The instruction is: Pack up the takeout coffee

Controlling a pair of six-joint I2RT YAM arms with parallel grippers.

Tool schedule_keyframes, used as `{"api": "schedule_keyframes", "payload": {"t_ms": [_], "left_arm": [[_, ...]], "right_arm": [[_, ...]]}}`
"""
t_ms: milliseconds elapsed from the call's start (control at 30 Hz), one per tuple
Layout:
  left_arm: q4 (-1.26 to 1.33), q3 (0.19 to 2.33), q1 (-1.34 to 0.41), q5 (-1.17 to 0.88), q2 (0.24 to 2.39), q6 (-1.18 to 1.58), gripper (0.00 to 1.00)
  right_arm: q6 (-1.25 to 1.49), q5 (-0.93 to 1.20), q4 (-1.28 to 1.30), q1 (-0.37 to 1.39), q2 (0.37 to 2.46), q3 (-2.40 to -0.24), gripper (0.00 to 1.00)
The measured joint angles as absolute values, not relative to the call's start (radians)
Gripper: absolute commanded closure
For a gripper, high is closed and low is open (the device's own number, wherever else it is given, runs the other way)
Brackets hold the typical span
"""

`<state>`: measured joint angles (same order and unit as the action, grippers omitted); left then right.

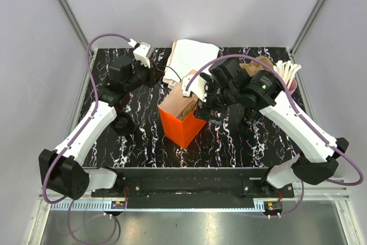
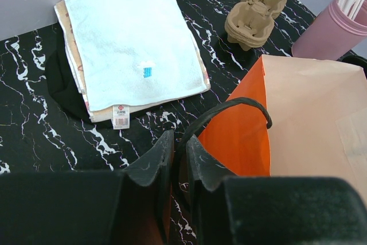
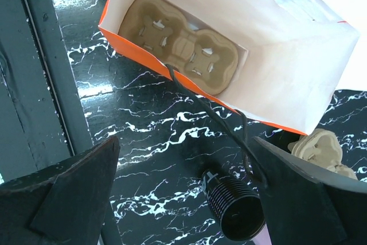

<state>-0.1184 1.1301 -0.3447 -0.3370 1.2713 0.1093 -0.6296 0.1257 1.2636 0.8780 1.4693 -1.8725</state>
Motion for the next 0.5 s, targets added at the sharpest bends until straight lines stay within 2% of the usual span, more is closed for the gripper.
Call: {"api": "schedule_keyframes", "payload": {"t_ms": [500], "left_arm": [[-0.120, 1.130, -0.345, -0.337, 1.271, 0.103, 0.82]], "right_arm": [[-0.692, 0.191, 1.214, 0.878, 1.419, -1.774, 0.02]]}}
